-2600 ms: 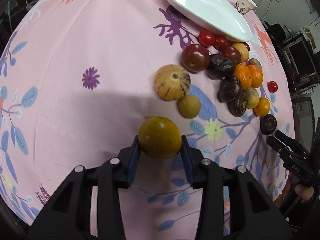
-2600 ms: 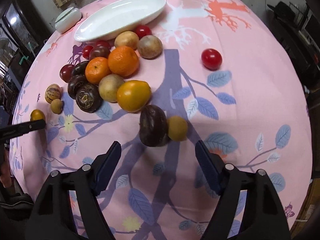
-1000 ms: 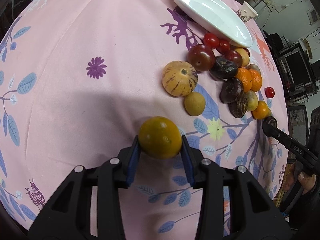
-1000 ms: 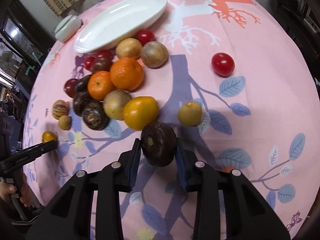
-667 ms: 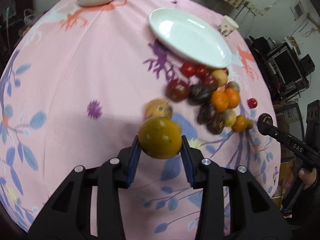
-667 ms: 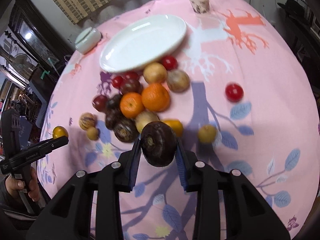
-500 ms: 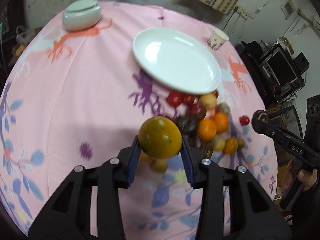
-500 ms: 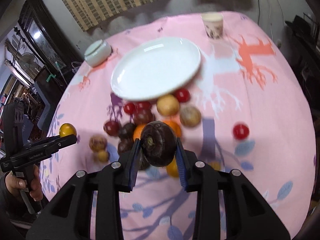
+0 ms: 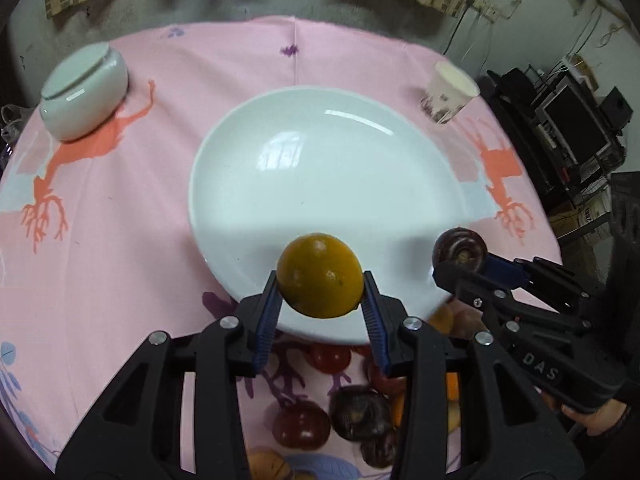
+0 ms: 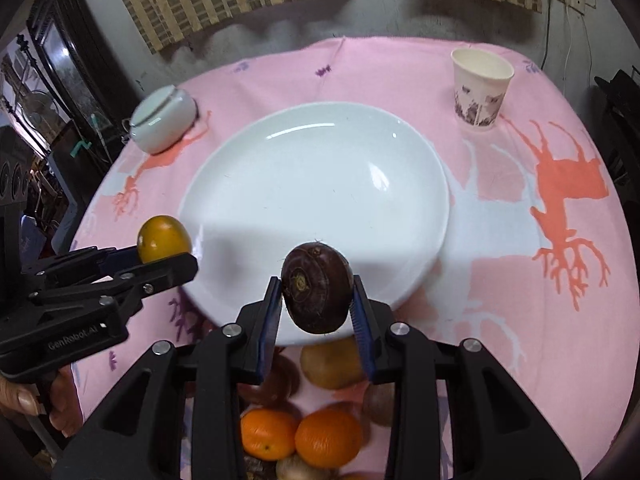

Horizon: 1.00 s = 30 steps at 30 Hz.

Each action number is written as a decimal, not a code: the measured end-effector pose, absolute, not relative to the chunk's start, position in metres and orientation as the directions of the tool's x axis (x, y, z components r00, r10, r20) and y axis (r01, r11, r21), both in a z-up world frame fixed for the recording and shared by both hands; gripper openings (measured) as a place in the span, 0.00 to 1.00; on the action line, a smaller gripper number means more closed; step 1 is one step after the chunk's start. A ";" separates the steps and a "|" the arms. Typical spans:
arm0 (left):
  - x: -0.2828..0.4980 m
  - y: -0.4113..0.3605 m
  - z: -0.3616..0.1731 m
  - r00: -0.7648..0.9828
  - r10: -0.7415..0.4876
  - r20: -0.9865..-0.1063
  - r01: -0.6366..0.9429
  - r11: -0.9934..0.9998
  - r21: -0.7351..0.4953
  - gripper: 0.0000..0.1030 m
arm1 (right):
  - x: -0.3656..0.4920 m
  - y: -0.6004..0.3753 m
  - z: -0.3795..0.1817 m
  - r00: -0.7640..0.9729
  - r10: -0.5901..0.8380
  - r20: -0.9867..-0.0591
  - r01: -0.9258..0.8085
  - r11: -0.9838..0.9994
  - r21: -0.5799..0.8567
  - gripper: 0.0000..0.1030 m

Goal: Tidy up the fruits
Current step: 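Carry both fruits to the white plate and open both grippers, then grasp the striped fruit with the left gripper while the right grasps a small yellow fruit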

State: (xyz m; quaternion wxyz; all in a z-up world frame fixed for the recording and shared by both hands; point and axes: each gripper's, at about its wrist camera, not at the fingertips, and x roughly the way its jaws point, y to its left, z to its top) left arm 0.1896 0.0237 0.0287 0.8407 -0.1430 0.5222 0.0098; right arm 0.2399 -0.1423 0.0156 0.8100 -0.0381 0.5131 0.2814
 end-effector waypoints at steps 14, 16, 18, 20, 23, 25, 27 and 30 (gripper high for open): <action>0.185 0.026 0.041 0.482 -0.099 -0.871 -0.187 0.959 -0.212 0.68 | 0.232 -0.168 0.026 0.356 0.412 -0.839 -0.424 0.871 0.248 0.34; 0.171 0.029 0.046 0.473 -0.101 -0.875 -0.201 0.955 -0.219 0.78 | 0.223 -0.180 0.034 0.369 0.428 -0.825 -0.405 0.873 0.272 0.37; 0.152 0.034 0.048 0.475 -0.094 -0.875 -0.214 0.952 -0.219 0.81 | 0.209 -0.197 0.040 0.395 0.413 -0.820 -0.372 0.888 0.269 0.58; 0.127 0.039 0.044 0.468 -0.078 -0.880 -0.237 0.949 -0.210 0.84 | 0.192 -0.214 0.041 0.408 0.393 -0.824 -0.360 0.899 0.250 0.60; 0.090 0.047 0.030 0.429 -0.083 -0.900 -0.283 0.933 -0.221 0.84 | 0.163 -0.237 0.031 0.384 0.356 -0.852 -0.354 0.909 0.220 0.60; 0.067 0.049 0.020 0.399 -0.092 -0.912 -0.304 0.925 -0.227 0.84 | 0.145 -0.251 0.022 0.360 0.333 -0.871 -0.331 0.919 0.214 0.60; 0.048 0.049 0.012 0.371 -0.078 -0.925 -0.309 0.929 -0.202 0.84 | 0.130 -0.264 0.014 0.335 0.327 -0.884 -0.302 0.926 0.229 0.60; 0.026 0.046 0.003 0.337 -0.063 -0.939 -0.315 0.933 -0.176 0.84 | 0.115 -0.277 0.005 0.302 0.331 -0.894 -0.260 0.931 0.256 0.60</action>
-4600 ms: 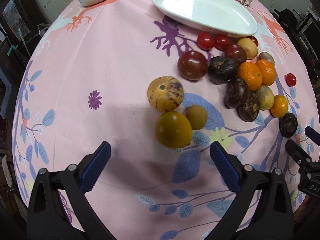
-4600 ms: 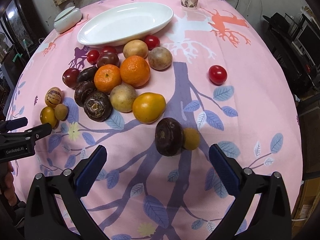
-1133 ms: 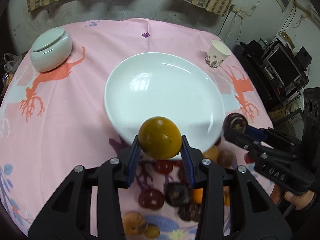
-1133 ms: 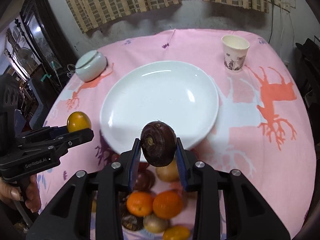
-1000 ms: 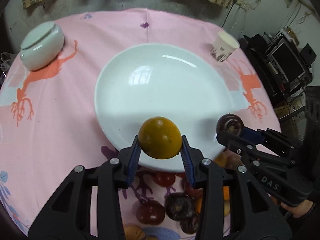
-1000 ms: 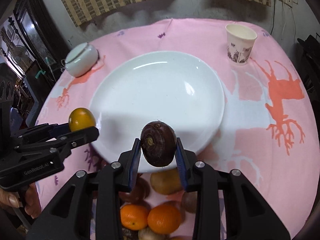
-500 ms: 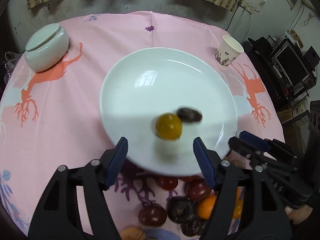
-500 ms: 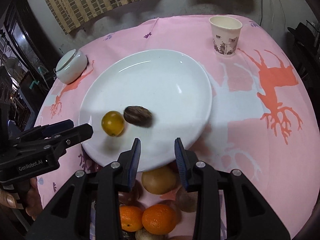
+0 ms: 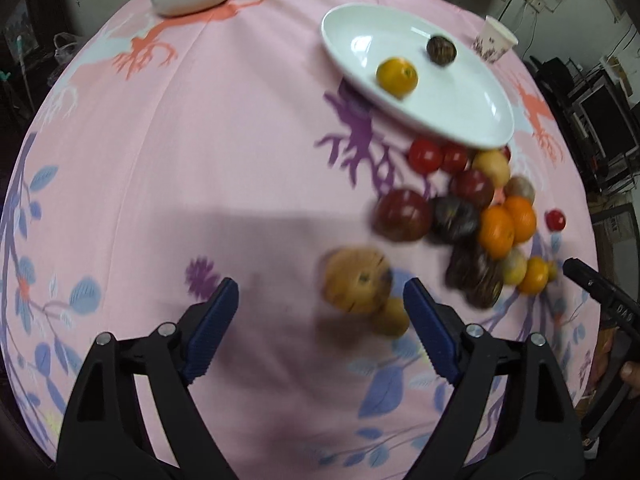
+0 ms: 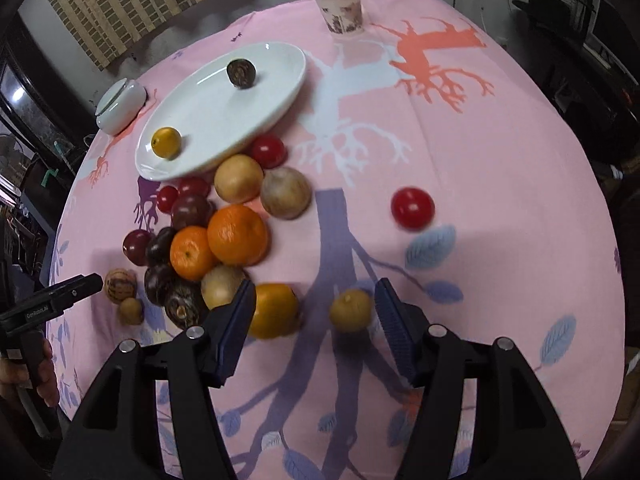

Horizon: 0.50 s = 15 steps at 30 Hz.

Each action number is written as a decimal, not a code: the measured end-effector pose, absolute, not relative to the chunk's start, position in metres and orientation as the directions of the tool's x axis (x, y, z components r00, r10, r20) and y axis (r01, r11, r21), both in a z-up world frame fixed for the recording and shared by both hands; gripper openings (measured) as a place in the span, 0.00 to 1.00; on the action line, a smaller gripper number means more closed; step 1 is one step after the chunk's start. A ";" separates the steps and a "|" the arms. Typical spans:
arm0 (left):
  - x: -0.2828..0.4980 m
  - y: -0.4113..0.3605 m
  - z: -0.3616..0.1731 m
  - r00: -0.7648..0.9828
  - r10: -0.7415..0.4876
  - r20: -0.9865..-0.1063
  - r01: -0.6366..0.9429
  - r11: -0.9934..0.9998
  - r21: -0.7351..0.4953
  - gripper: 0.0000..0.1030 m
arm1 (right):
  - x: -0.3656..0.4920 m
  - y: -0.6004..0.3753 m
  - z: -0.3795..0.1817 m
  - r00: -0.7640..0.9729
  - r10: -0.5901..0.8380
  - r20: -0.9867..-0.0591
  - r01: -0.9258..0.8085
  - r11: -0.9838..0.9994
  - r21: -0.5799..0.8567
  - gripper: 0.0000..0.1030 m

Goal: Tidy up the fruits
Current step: 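Grasp the striped fruit with the left gripper while the right grasps a small yellow fruit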

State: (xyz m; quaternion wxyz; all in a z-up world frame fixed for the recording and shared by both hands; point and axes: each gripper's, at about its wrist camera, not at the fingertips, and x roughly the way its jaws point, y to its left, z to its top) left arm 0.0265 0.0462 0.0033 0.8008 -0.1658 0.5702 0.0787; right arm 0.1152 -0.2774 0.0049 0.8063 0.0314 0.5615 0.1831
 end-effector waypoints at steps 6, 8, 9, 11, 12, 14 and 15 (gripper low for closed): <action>0.009 0.038 0.001 0.318 -0.070 -0.945 -0.314 0.933 -0.175 0.84 | 0.099 -0.283 0.004 0.260 0.372 -0.891 -0.237 0.919 0.315 0.60; 0.008 0.035 0.002 0.324 -0.071 -0.943 -0.305 0.936 -0.175 0.84 | 0.095 -0.281 0.006 0.256 0.377 -0.890 -0.249 0.916 0.316 0.60; 0.010 0.034 0.002 0.324 -0.070 -0.943 -0.301 0.938 -0.173 0.84 | 0.093 -0.280 0.006 0.256 0.377 -0.890 -0.253 0.915 0.314 0.60; 0.013 0.031 0.001 0.322 -0.072 -0.944 -0.293 0.941 -0.171 0.84 | 0.090 -0.280 0.005 0.250 0.379 -0.891 -0.252 0.914 0.318 0.60; 0.016 0.030 0.000 0.323 -0.073 -0.944 -0.291 0.941 -0.172 0.84 | 0.089 -0.280 0.003 0.244 0.380 -0.892 -0.250 0.913 0.321 0.60; 0.021 0.028 -0.003 0.326 -0.073 -0.943 -0.286 0.943 -0.171 0.84 | 0.086 -0.279 0.000 0.230 0.381 -0.896 -0.249 0.913 0.324 0.60; 0.023 0.027 -0.004 0.324 -0.067 -0.944 -0.285 0.944 -0.165 0.84 | 0.084 -0.279 -0.002 0.222 0.383 -0.897 -0.249 0.911 0.328 0.60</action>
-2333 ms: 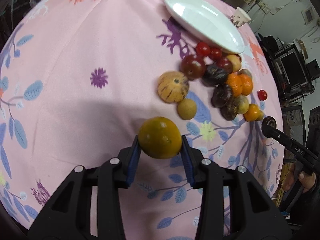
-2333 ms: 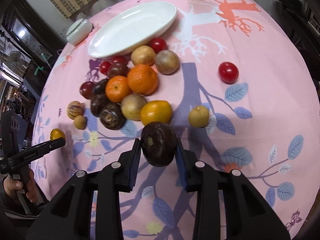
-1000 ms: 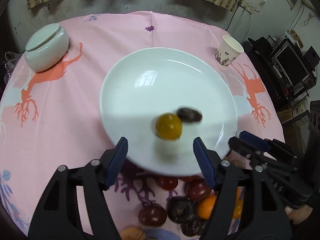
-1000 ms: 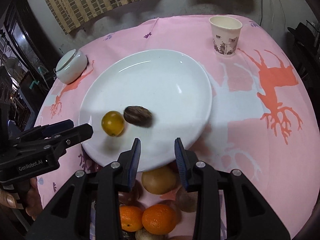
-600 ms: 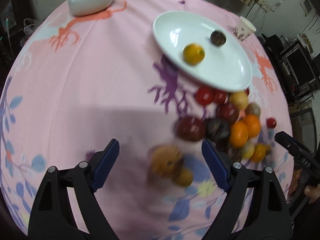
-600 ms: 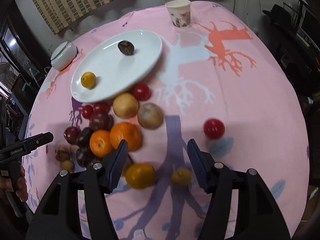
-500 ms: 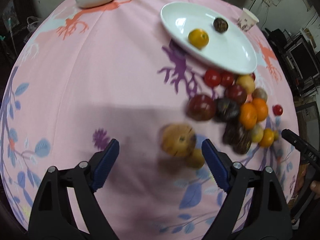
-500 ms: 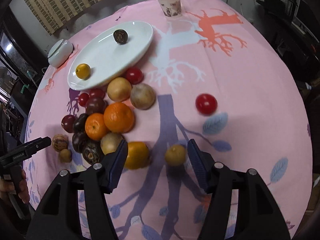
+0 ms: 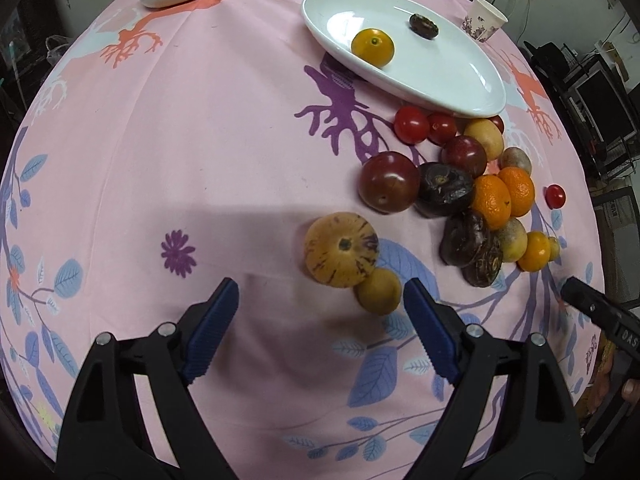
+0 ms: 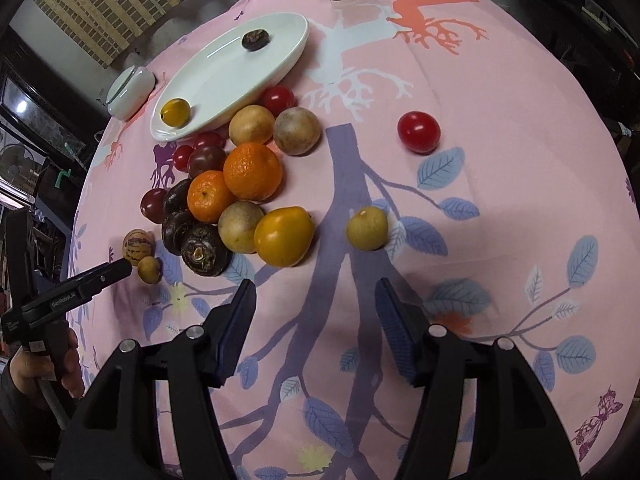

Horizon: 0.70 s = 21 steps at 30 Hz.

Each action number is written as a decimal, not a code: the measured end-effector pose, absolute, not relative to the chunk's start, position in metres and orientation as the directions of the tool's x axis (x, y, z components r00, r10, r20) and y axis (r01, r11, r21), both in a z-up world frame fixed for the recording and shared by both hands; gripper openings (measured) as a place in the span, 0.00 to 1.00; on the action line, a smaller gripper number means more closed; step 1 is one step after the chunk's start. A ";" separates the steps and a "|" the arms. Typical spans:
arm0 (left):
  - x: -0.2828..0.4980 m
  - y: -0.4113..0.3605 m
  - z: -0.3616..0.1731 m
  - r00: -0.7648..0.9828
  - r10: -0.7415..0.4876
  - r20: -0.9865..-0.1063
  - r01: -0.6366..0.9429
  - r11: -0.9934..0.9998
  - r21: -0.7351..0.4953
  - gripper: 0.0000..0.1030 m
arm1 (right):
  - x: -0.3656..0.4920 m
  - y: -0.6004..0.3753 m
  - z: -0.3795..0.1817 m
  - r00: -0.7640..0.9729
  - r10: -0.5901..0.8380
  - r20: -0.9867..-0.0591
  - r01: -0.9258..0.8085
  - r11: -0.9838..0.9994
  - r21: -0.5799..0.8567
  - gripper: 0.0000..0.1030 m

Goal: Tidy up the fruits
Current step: 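Grasp the striped fruit with the left gripper while the right grasps a small yellow fruit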

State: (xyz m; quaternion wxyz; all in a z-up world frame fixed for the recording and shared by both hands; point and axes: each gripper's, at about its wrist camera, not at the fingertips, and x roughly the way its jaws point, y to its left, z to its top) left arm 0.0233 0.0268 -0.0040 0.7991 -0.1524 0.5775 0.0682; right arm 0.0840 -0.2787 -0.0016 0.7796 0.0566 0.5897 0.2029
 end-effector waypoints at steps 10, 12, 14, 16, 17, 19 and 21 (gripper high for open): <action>0.042 0.028 -0.017 0.324 -0.087 -0.942 -0.309 0.931 -0.193 0.50 | 0.079 -0.280 -0.002 0.210 0.392 -0.896 -0.255 0.906 0.337 0.60; 0.046 0.029 -0.021 0.314 -0.128 -0.941 -0.307 0.924 -0.228 0.43 | 0.081 -0.281 -0.003 0.211 0.386 -0.898 -0.247 0.910 0.333 0.60; 0.047 0.025 -0.023 0.310 -0.118 -0.943 -0.307 0.927 -0.217 0.43 | 0.083 -0.281 -0.004 0.211 0.380 -0.901 -0.243 0.913 0.328 0.60; 0.047 0.020 -0.023 0.313 -0.097 -0.945 -0.322 0.925 -0.202 0.43 | 0.084 -0.279 -0.006 0.207 0.370 -0.906 -0.248 0.915 0.317 0.60; 0.046 0.019 -0.023 0.315 -0.100 -0.944 -0.329 0.921 -0.207 0.42 | 0.085 -0.278 -0.007 0.207 0.362 -0.909 -0.249 0.918 0.309 0.60; 0.045 0.018 -0.021 0.320 -0.104 -0.942 -0.332 0.919 -0.214 0.40 | 0.088 -0.277 -0.008 0.220 0.331 -0.918 -0.259 0.927 0.272 0.60; 0.042 0.022 -0.021 0.319 -0.121 -0.940 -0.346 0.908 -0.235 0.39 | 0.091 -0.276 -0.008 0.243 0.287 -0.927 -0.283 0.935 0.215 0.60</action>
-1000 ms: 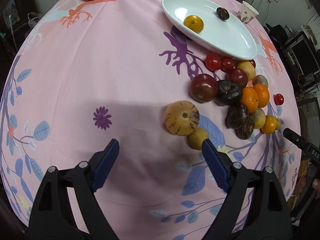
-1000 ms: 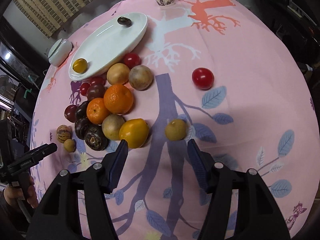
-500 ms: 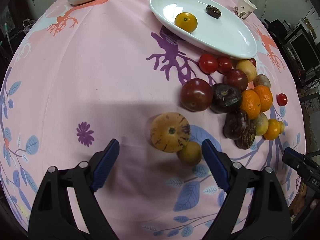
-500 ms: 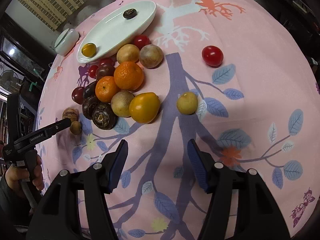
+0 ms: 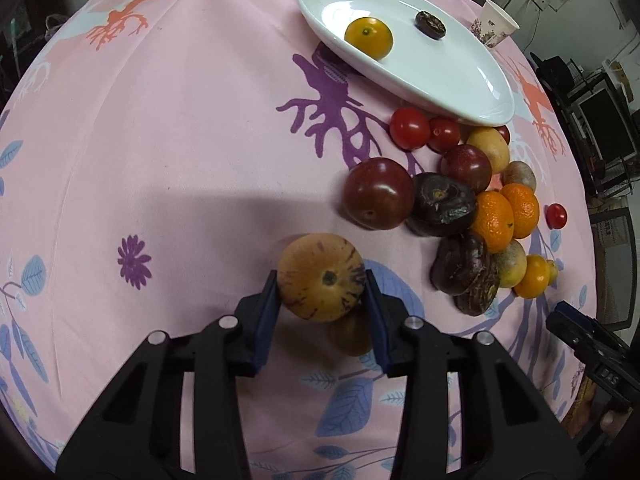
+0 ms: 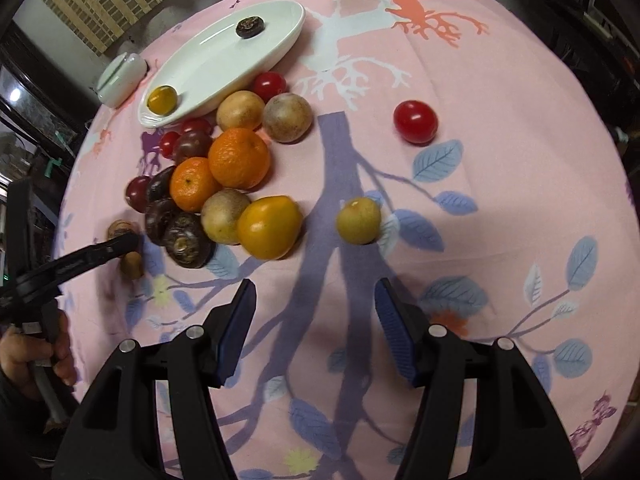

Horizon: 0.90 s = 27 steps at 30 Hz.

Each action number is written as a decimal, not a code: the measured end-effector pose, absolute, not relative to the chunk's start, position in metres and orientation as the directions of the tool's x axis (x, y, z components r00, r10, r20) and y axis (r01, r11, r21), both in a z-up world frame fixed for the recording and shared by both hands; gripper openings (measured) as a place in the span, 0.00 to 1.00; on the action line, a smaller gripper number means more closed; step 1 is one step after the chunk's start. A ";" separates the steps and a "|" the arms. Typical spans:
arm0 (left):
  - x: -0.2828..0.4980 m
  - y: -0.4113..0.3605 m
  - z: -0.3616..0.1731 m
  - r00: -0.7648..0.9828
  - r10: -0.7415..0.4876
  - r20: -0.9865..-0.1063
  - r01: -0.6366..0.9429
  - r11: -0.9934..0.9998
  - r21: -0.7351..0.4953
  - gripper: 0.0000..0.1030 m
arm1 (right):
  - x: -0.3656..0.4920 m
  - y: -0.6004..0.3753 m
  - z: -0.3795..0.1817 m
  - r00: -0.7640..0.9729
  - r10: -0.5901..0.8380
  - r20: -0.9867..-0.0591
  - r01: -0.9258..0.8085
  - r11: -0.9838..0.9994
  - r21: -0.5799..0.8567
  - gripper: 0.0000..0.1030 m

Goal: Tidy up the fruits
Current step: 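Grasp the striped fruit with the left gripper while the right grasps a small yellow fruit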

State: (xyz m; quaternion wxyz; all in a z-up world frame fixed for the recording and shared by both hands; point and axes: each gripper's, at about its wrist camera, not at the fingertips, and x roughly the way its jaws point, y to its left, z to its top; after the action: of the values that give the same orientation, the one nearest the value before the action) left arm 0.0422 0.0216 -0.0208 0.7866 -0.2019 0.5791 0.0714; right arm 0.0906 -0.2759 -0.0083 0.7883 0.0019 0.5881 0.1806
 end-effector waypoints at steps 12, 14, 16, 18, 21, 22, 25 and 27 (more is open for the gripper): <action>0.030 0.042 -0.024 0.317 -0.135 -0.939 -0.402 0.878 -0.261 0.40 | 0.121 -0.266 -0.020 0.288 0.194 -0.938 -0.321 0.942 0.097 0.36; 0.030 0.042 -0.024 0.318 -0.129 -0.939 -0.401 0.879 -0.257 0.40 | 0.123 -0.262 -0.024 0.278 0.188 -0.942 -0.326 0.941 0.091 0.27; 0.030 0.043 -0.024 0.316 -0.131 -0.940 -0.404 0.877 -0.259 0.40 | 0.125 -0.265 -0.025 0.286 0.189 -0.939 -0.304 0.948 0.098 0.25; 0.030 0.043 -0.024 0.312 -0.140 -0.940 -0.405 0.875 -0.265 0.40 | 0.126 -0.269 -0.019 0.315 0.174 -0.933 -0.267 0.960 0.089 0.25; 0.029 0.046 -0.024 0.306 -0.147 -0.940 -0.416 0.868 -0.271 0.40 | 0.127 -0.275 -0.013 0.302 0.216 -0.929 -0.252 0.957 0.140 0.25; 0.029 0.046 -0.023 0.305 -0.146 -0.941 -0.417 0.868 -0.270 0.40 | 0.126 -0.276 -0.010 0.301 0.226 -0.926 -0.254 0.955 0.150 0.25; 0.027 0.046 -0.017 0.321 -0.118 -0.940 -0.397 0.884 -0.246 0.40 | 0.122 -0.275 -0.005 0.297 0.251 -0.921 -0.267 0.948 0.172 0.25; 0.026 0.048 -0.010 0.338 -0.101 -0.936 -0.392 0.889 -0.237 0.40 | 0.120 -0.275 -0.004 0.296 0.256 -0.920 -0.268 0.947 0.177 0.25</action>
State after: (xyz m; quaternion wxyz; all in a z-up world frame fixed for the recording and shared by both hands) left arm 0.0264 0.0478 -0.0103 0.7886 -0.2166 0.5680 0.0923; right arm 0.1197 -0.2748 -0.0043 0.8051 -0.0051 0.5704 0.1626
